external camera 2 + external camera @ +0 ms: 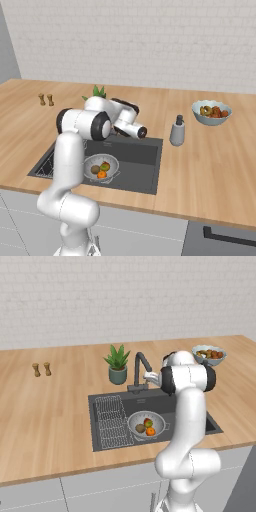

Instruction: Put the colander in the sink, put the tangerine, mango, kiwi in the colander, and turn on the sink faucet and pour water over the colander.

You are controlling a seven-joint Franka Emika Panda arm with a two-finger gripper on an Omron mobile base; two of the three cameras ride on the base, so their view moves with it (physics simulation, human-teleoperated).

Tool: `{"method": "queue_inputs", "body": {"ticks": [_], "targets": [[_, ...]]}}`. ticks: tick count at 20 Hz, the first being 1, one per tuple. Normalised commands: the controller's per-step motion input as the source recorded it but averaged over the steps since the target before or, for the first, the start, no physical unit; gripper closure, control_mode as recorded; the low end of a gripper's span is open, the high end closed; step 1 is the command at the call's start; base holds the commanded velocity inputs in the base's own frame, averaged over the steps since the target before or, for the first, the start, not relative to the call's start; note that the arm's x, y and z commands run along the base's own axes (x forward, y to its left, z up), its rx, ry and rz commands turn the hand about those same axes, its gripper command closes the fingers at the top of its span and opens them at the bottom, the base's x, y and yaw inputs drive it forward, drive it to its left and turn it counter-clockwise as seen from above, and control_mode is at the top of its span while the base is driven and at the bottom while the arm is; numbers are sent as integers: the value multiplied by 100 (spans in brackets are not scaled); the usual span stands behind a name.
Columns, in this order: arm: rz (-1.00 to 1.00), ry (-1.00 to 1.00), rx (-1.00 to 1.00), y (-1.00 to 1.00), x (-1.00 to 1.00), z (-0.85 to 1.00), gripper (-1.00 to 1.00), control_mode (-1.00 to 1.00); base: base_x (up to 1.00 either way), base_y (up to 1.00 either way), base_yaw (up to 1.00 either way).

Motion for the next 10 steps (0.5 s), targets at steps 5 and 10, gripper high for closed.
{"method": "queue_inputs", "body": {"ticks": [5,10], "targets": [[-18,0,0,-74,-6,-29,100,-100,0,0,0],[-18,0,0,-77,-11,-34,100,-100,0,0,0]]}}
